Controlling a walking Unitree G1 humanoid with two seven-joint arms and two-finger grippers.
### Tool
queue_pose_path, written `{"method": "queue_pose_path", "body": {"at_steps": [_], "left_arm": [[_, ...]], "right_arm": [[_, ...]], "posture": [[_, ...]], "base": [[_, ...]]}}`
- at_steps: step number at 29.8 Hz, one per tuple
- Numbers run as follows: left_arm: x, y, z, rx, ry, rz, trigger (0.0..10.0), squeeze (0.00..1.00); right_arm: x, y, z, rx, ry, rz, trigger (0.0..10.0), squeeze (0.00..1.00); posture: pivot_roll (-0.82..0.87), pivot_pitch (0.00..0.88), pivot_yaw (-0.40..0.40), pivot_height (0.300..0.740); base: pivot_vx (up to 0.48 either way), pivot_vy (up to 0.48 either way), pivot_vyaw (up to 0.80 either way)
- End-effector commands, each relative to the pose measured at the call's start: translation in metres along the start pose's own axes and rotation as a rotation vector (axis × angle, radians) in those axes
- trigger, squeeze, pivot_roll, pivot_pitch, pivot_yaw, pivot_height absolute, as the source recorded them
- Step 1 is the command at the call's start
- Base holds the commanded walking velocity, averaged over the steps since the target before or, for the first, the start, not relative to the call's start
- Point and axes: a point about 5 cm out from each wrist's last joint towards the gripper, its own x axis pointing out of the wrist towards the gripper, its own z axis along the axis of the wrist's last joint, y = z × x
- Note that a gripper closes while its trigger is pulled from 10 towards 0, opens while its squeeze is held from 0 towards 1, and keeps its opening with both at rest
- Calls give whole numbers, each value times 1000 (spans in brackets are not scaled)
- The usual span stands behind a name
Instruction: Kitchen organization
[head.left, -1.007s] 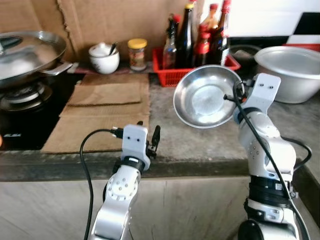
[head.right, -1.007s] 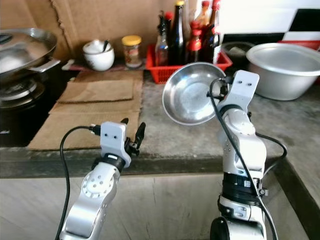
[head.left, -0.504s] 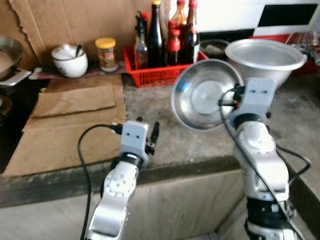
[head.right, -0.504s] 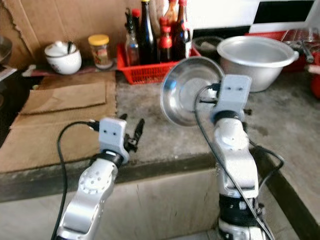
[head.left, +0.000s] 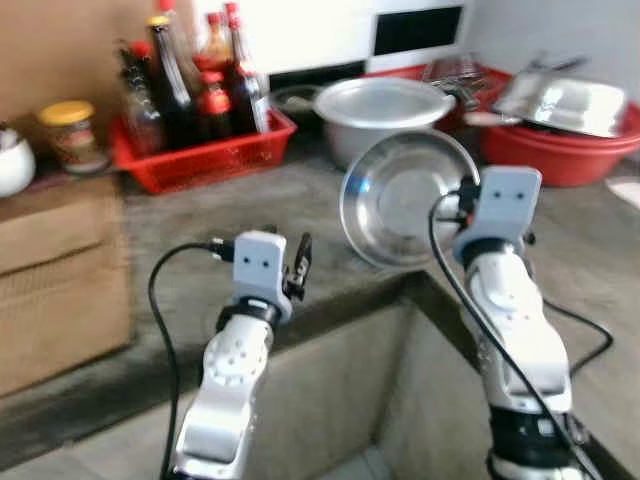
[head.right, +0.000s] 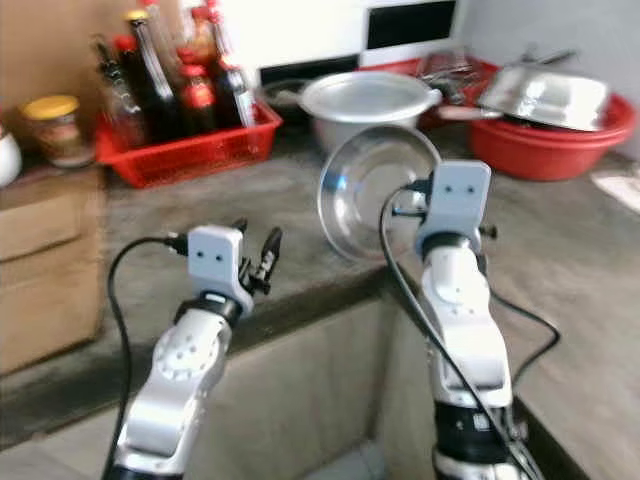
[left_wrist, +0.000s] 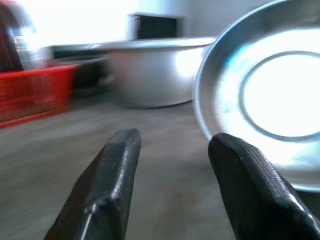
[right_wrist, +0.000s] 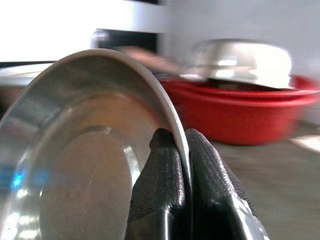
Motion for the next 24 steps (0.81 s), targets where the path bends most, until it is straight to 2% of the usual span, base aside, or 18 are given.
{"method": "queue_pose_path", "body": {"at_steps": [1, 5, 13, 16, 21, 24], "left_arm": [[-1, 6, 3, 1, -8, 16, 10000, 0], [-2, 5, 2, 1, -8, 13, 10000, 0], [-1, 3, 1, 42, -11, -18, 10000, 0], [-2, 1, 0, 64, -7, -38, 10000, 0], [-2, 1, -1, 49, -3, -33, 10000, 0], [-1, 2, -3, 28, 11, -24, 10000, 0]], "right_arm": [[0, 5, 13, 24, -60, 11, 0, 0], [1, 4, 15, 25, -67, 6, 0, 0], [0, 4, 16, 30, -72, -9, 0, 0], [0, 4, 16, 27, -74, -8, 0, 0], [0, 5, 15, 21, -73, -7, 0, 0], [0, 5, 15, 18, -73, -7, 0, 0]], "posture": [[13, 15, -16, 740], [10, 17, -13, 740], [10, 21, -9, 740], [10, 20, -8, 740], [8, 15, -6, 740], [8, 13, -9, 740]], "base": [[0, 476, -775], [0, 474, -775], [0, 0, -775], [247, -409, -775], [0, -422, -769], [167, -167, -773]]}}
